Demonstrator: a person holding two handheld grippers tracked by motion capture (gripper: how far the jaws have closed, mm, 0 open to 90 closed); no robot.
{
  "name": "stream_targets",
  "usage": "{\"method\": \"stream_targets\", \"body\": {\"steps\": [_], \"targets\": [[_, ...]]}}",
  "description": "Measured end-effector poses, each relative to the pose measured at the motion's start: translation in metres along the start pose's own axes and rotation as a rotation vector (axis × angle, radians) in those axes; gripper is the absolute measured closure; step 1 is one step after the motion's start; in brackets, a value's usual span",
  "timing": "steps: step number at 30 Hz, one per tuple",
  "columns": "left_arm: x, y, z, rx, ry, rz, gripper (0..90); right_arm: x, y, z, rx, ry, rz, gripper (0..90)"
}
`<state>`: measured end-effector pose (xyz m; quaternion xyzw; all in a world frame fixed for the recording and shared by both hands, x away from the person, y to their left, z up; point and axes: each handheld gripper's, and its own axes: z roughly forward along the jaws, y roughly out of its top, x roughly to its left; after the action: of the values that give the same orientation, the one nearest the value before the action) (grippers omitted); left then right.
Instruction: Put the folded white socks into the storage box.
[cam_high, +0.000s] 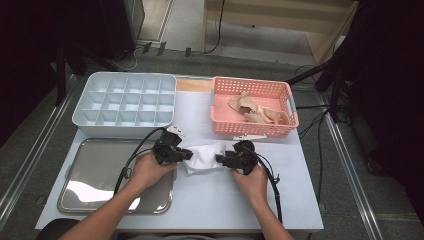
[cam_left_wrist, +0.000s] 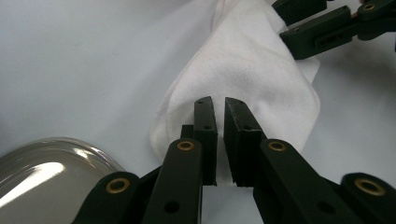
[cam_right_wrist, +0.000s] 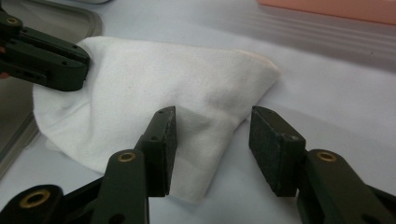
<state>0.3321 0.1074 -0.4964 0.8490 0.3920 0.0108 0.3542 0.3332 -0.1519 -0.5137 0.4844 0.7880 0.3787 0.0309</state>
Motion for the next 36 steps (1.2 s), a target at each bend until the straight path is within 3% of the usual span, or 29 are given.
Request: {"method": "stream_targets", "body": {"steps": [3, 5, 10, 15, 20, 27, 36], "targets": [[0.0, 0.001, -0.002, -0.004, -0.002, -0.005, 84.3, 0.004, 0.0, 0.004, -0.002, -0.01, -0.005, 51.6], [-0.003, 0.004, -0.006, -0.034, -0.005, 0.002, 84.2, 0.008, 0.001, 0.006, 0.002, -0.029, -0.031, 53.0], [-0.017, 0.016, 0.0, -0.064, -0.038, 0.033, 84.2, 0.012, 0.001, 0.008, -0.002, -0.052, -0.051, 60.4], [-0.023, 0.017, 0.018, -0.008, -0.027, 0.067, 84.4, 0.013, -0.001, 0.009, 0.002, -0.026, -0.039, 76.4], [-0.02, 0.015, 0.025, 0.023, -0.019, 0.05, 85.0, 0.01, 0.001, 0.006, 0.012, -0.013, -0.025, 82.3], [-0.019, 0.014, 0.028, 0.029, -0.019, 0.054, 86.0, 0.01, 0.003, 0.001, 0.01, -0.003, -0.025, 81.7], [-0.018, 0.012, 0.028, 0.025, -0.023, 0.049, 86.4, 0.006, 0.003, -0.007, -0.008, -0.03, -0.018, 62.8]]}}
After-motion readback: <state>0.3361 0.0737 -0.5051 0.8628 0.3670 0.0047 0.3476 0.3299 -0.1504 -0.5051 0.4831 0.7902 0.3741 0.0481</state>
